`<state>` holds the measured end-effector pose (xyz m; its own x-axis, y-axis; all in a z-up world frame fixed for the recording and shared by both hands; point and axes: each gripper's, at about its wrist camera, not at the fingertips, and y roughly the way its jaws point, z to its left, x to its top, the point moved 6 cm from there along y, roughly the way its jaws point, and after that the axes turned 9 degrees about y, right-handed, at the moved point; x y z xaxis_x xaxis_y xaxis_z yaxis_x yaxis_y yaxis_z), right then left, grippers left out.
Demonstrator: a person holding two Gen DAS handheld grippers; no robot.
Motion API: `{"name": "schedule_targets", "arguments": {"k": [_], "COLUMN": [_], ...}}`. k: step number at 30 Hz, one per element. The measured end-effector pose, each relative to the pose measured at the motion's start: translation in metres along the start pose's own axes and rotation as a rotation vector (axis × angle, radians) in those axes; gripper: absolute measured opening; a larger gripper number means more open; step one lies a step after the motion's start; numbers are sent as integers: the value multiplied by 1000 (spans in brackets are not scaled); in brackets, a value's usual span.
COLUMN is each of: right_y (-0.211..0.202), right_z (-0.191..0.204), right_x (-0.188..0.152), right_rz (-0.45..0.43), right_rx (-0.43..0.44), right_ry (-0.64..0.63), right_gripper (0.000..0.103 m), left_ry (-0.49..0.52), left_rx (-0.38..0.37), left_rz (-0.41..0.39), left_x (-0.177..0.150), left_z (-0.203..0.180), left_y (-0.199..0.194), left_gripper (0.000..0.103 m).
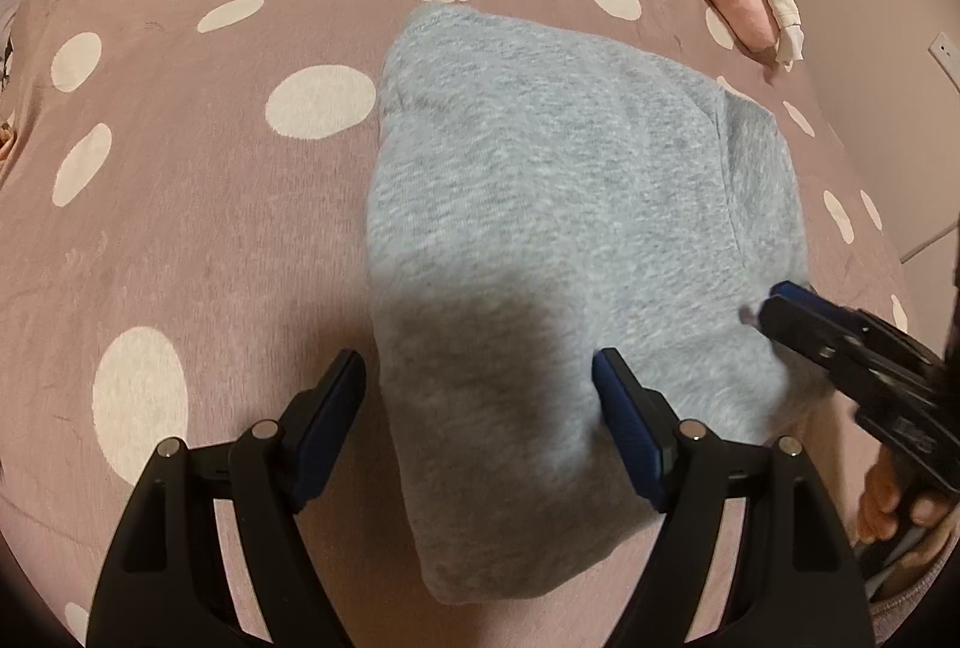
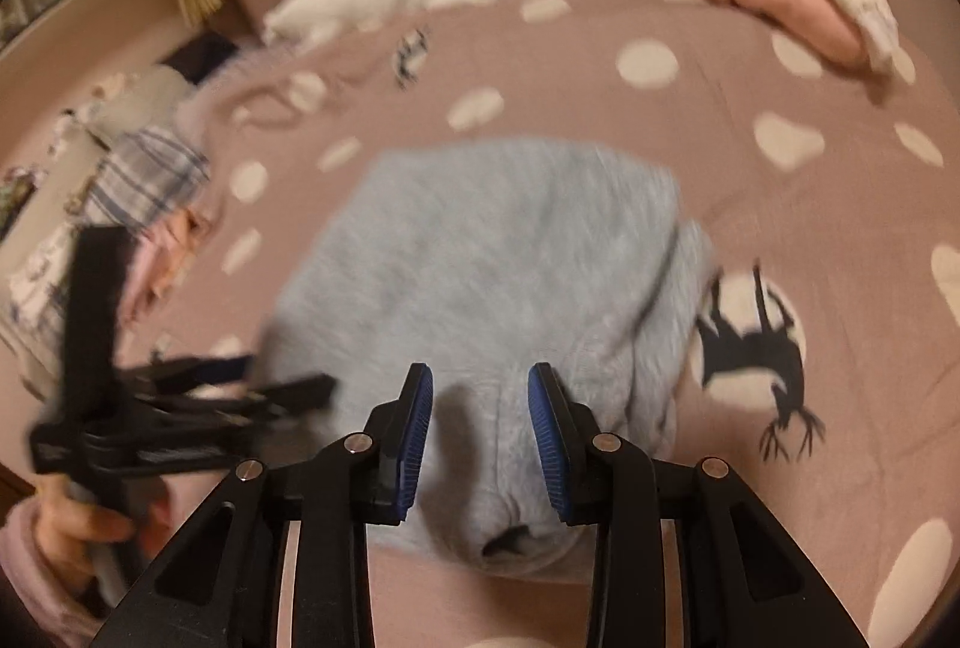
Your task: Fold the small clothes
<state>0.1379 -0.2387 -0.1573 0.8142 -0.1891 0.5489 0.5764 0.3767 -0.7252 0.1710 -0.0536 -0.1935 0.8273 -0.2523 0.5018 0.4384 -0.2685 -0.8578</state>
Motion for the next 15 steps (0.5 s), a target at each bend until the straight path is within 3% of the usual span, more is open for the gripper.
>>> {"name": "schedule_targets", "arguments": {"k": [3, 8, 15], "right_y": [3, -5, -9], "right_z": [-11, -13, -3], "right_x": [-4, 3, 30], "right_rz": [0, 13, -44], "right_rx": [-62, -27, 61], "right_ry": [-9, 29, 86], "right_gripper": [16, 16, 23], "left_ry": [9, 14, 13], "left_rx": [0, -1, -3], "left_rz": [0, -3, 2], "left_x": [-6, -9, -10], "left_z": [0, 0, 1], "left_y": [0, -1, 3], "left_gripper": [82, 83, 86]}}
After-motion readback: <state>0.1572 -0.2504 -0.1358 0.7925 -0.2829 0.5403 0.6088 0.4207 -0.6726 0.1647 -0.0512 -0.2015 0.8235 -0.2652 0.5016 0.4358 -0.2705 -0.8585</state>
